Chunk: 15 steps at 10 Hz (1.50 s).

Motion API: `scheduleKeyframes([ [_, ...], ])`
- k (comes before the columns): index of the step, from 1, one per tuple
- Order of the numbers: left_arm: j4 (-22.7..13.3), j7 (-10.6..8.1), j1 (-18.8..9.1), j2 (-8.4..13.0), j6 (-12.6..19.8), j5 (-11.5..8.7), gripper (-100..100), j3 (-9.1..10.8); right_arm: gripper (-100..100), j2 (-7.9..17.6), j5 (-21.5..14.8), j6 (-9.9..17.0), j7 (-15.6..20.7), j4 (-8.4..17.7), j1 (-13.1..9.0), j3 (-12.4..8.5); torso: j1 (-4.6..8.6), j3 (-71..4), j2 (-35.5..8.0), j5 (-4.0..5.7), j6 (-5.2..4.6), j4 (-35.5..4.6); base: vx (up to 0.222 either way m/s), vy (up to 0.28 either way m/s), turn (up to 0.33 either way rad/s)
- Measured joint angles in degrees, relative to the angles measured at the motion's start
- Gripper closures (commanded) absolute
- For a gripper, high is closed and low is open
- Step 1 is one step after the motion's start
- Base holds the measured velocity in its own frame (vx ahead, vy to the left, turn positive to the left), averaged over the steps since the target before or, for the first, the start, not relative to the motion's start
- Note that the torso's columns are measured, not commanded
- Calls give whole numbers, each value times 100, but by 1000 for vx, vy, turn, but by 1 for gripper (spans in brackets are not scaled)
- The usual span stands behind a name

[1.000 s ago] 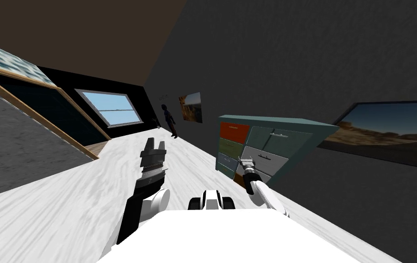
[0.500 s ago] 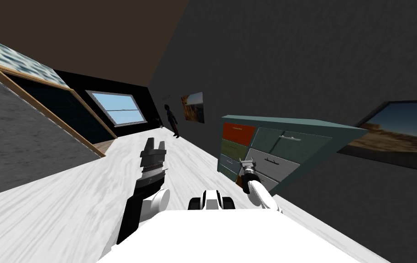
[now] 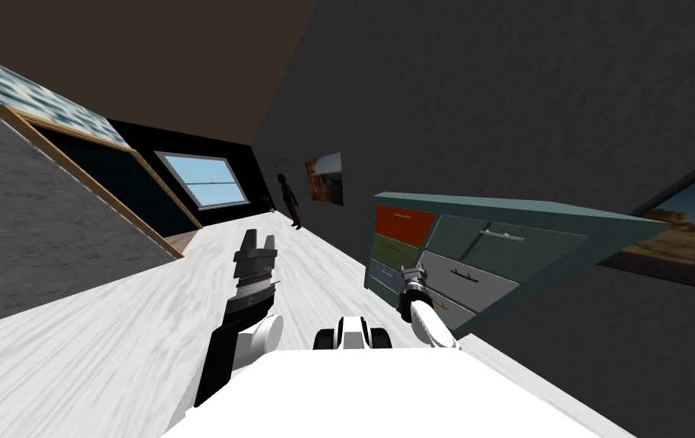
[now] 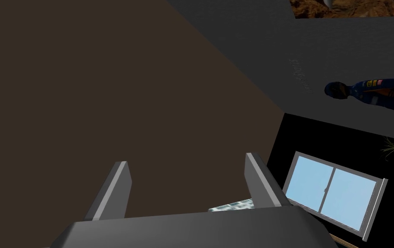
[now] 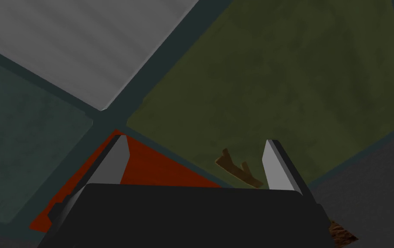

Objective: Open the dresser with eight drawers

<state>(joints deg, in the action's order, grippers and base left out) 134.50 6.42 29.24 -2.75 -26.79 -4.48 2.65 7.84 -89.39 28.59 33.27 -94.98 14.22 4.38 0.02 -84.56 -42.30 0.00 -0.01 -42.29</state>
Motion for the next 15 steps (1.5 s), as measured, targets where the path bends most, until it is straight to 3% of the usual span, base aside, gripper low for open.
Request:
scheduleKeyframes([
  [11,0,0,0,0,0,0,0,0,-100,-141,-1722,1064,853,888,-303,139,-1,-2,4,0,1,1,49,10,53],
  [15,0,0,0,0,0,0,0,0,-100,-108,-2075,1282,1034,1034,-344,166,0,5,-7,0,0,-2,31,-11,2],
])
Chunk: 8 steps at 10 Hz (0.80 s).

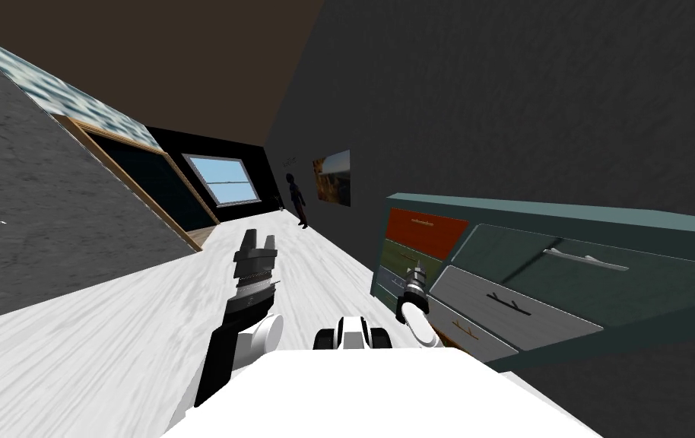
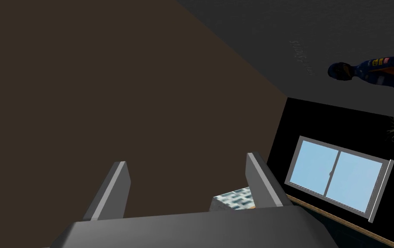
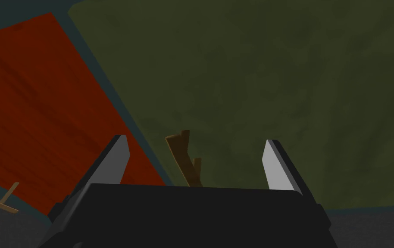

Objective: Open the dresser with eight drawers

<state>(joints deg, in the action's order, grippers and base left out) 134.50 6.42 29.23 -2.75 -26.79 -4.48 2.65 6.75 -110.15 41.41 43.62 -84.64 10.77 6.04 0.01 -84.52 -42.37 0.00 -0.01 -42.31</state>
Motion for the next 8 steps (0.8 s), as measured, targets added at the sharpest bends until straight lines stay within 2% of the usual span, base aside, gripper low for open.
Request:
scheduleKeyframes([
  [1,0,0,1,1,0,0,0,1,-100,0,66,-76,76,-56,-33,-49,17,-10,18,3,-1,4,35,-36,-9],
  [2,0,0,0,0,0,0,0,0,100,1,75,-99,100,-65,-39,-57,3,-8,12,3,1,4,5,-6,3],
  [4,0,0,-1,-1,0,0,0,-1,100,-6,62,-78,117,-113,-39,-73,-26,4,0,10,23,13,-97,72,-35],
  [6,0,0,-2,-2,0,0,0,-2,100,-69,42,-108,170,-150,-11,-24,-30,1,-1,-7,4,1,-141,146,-18],
  [8,0,0,-2,-1,0,0,0,-2,100,-130,28,-142,240,-236,22,1,7,-2,3,2,1,1,-120,87,-17],
])
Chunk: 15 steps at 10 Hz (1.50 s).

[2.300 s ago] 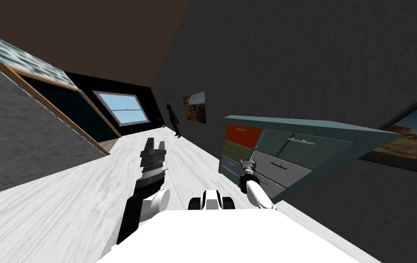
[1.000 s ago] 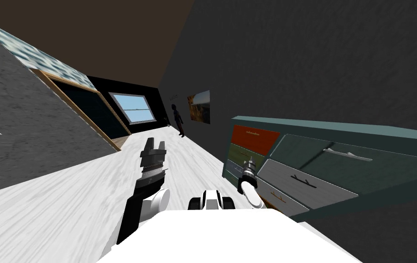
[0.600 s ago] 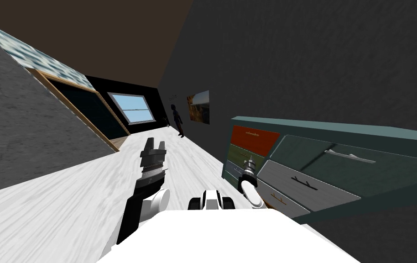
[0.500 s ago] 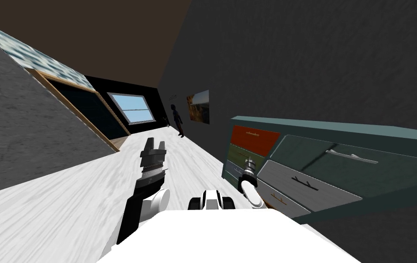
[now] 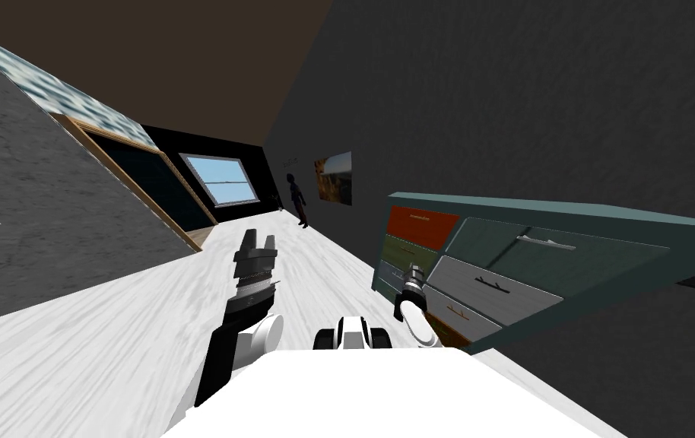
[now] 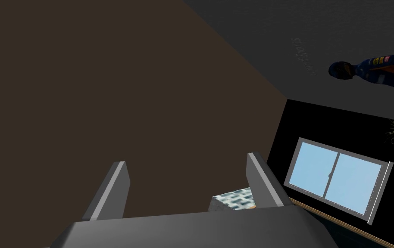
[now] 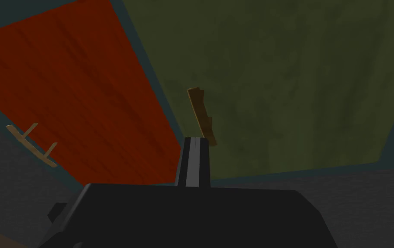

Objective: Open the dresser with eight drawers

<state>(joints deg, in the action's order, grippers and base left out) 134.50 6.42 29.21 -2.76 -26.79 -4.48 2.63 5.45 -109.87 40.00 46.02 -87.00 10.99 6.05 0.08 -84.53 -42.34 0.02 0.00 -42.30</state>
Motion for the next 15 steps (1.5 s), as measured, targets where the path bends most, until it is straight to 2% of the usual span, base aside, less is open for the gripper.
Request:
scheduleKeyframes([
  [1,0,0,1,1,0,0,0,1,-100,-5,-2,-2,7,-2,2,3,21,-14,27,5,0,6,51,-43,-45],
  [7,1,0,3,2,-1,0,0,2,-100,62,226,-314,357,-104,-170,-181,-16,9,-11,-6,0,-5,102,-76,-25],
  [8,0,0,2,2,0,0,0,2,100,63,235,-331,373,-105,-179,-187,-20,8,-14,-4,1,-3,10,-7,3],
  [15,0,0,1,1,0,0,0,1,100,-78,222,-397,515,-236,-64,-125,-1,-7,10,-16,-1,-17,-115,89,-16],
])
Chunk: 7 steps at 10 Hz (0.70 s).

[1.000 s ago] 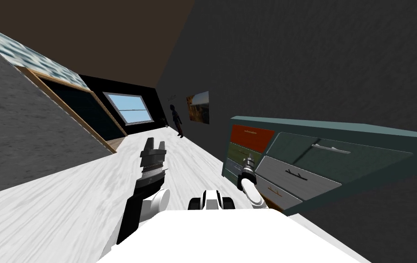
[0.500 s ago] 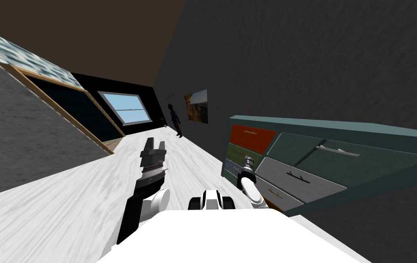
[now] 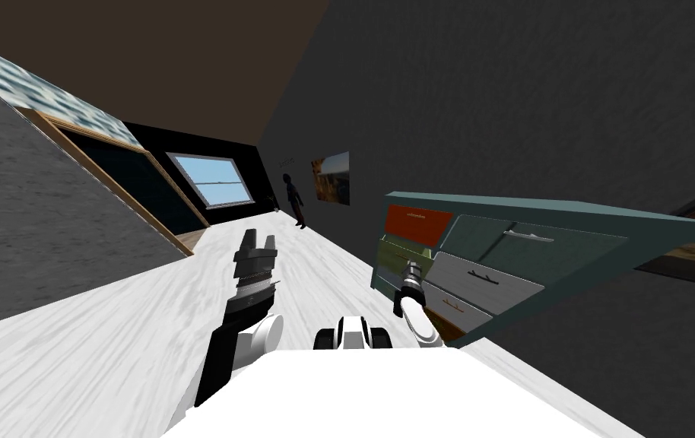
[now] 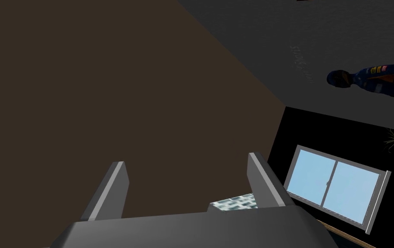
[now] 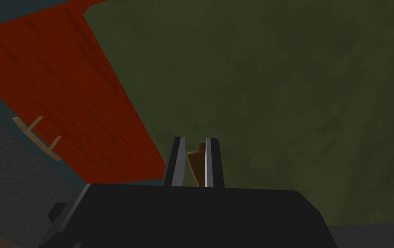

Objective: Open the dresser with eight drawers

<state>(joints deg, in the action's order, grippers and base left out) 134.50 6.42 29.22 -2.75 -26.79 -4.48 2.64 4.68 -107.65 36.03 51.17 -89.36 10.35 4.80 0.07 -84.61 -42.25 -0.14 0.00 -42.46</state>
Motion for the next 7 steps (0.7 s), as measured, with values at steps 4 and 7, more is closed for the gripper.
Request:
scheduleKeyframes([
  [4,0,0,0,0,0,0,0,0,-100,-358,-147,148,264,-186,118,200,-7,-5,13,10,0,17,-106,35,-30],
  [7,0,0,2,1,0,0,0,1,-100,-469,224,-210,766,-501,80,93,-4,-9,15,12,1,20,31,10,-80],
])
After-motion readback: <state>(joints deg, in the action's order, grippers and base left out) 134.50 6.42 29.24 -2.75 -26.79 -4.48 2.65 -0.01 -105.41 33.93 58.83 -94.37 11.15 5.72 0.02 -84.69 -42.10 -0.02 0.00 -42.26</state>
